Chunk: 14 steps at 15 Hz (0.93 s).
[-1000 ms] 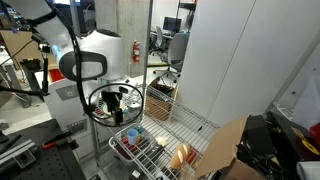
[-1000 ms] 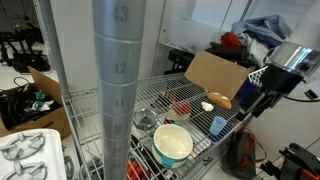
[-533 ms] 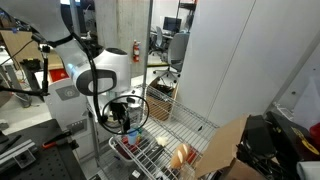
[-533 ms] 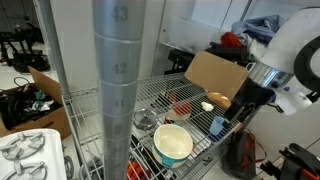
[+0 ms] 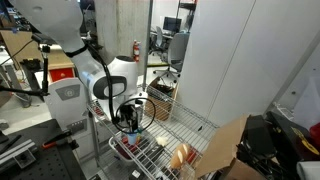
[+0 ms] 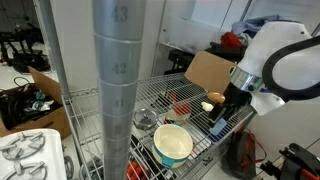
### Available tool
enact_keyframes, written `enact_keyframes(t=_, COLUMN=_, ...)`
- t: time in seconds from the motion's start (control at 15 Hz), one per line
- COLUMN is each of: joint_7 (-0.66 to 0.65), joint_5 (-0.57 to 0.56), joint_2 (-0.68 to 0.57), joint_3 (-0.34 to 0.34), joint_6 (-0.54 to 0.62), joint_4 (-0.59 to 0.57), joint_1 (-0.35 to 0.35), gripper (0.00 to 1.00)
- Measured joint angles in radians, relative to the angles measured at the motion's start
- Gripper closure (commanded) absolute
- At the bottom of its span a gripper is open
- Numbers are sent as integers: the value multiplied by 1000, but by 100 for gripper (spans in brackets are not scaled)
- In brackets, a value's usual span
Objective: Move the blue cup backwards
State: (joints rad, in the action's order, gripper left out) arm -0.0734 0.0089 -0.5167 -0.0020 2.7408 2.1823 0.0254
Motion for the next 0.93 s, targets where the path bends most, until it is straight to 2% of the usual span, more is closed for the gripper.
enact_keyframes(t=0.13, joint_7=0, joint_5=0, joint_2=-40, joint_3=-1, joint_6=0, joint_4=-34, joint_1=8, gripper=0)
enact_keyframes(t=0.2, joint_7=0, joint_5=0, joint_2=-58, joint_3=-1, joint_6=0, joint_4=-48, joint_1=13, gripper=25)
enact_keyframes(t=0.27, joint_7=0, joint_5=0, joint_2=-74, joint_3=-2, joint_6=0, joint_4=-61, joint_1=18, gripper=26)
enact_keyframes(t=0.87, joint_7=-36, joint_5=0, joint_2=-122, joint_3=-58, joint_6=-8, joint_4=-96, joint_1=28, gripper=95)
enact_keyframes(t=0.93, joint_7=-43, joint_5=0, joint_2=-122, joint_3=-68, joint_6=-9, joint_4=-98, joint_1=28, gripper=99)
